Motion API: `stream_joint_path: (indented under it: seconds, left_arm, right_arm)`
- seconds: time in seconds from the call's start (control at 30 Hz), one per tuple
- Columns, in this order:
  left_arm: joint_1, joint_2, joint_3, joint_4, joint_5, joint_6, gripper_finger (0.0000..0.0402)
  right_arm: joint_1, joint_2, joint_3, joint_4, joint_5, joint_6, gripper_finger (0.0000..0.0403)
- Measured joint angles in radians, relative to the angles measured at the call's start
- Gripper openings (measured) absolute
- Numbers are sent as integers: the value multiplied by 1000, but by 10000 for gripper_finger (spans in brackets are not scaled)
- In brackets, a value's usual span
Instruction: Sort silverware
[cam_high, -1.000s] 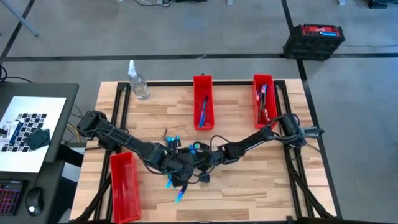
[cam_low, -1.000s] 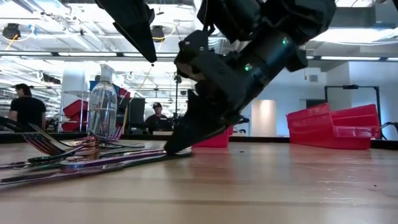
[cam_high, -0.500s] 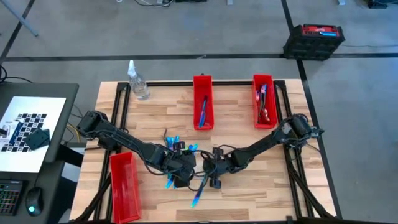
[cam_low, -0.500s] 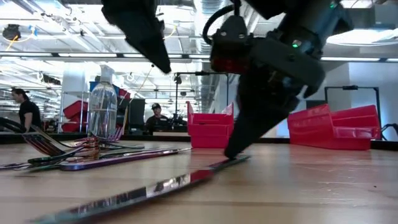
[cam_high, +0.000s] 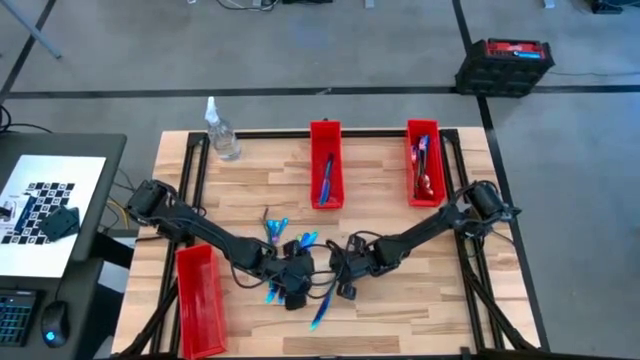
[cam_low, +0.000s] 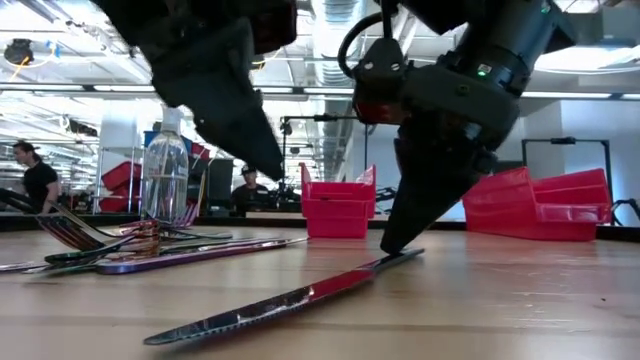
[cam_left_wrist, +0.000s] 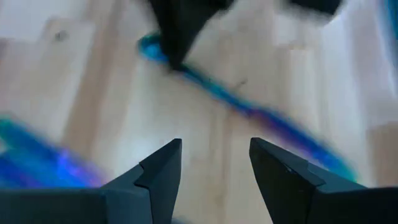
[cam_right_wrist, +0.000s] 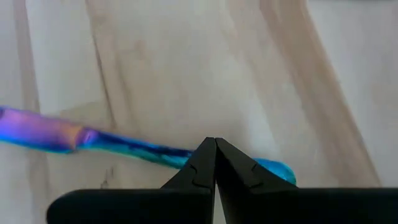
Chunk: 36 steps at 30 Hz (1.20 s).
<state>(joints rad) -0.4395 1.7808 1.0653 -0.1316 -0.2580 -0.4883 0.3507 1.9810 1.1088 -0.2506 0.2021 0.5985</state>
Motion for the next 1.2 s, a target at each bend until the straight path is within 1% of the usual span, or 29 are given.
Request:
stream_joint_path:
  seconds: [0.07, 0.27, 0.33, 0.37, 0.47, 0.63, 0.67, 0.73, 0.8, 0.87, 0.97, 1.03, 1.2]
  left_arm:
    - [-7, 23, -2, 12, 15, -15, 177]
    - [-21, 120, -1, 157, 89, -80, 178]
    - [-23, 143, -1, 193, 110, -96, 178]
    - [-23, 152, -1, 220, 119, -102, 178]
    - [-23, 155, 0, 264, 124, -107, 178]
    - [-23, 159, 0, 323, 115, -95, 178]
    - [-23, 171, 1, 359, 119, -94, 178]
    - [-28, 199, 1, 433, 155, -87, 178]
    - [-30, 236, 2, 533, 219, -89, 178]
    - [-25, 269, 4, 584, 266, -115, 178]
    - [-19, 314, 10, 602, 303, -154, 177]
    - [-17, 324, 14, 610, 315, -176, 177]
    - [-15, 324, 16, 587, 314, -179, 177]
  right_arm:
    - [-20, 0, -3, 23, -3, -12, 0]
    - [-57, -12, -3, 32, -29, -71, 0]
    - [-61, -26, -5, 39, -20, -101, 0]
    - [-63, -33, -6, 34, 3, -113, 0]
    - [-82, -53, -8, 6, 50, -136, 0]
    - [-84, -58, -7, -34, 49, -152, 0]
    - [-77, -58, -7, -37, 43, -164, 0]
    - [-63, -58, -7, -33, 43, -179, 0]
    - [-55, -58, -6, -36, 39, -181, 0]
    - [-54, -58, -6, -40, 40, -181, 0]
    - [-55, -59, -12, -33, 37, -181, 0]
    - [-54, -61, -22, -25, 35, -181, 0]
    - [-36, -66, -54, 7, 33, -172, 0]
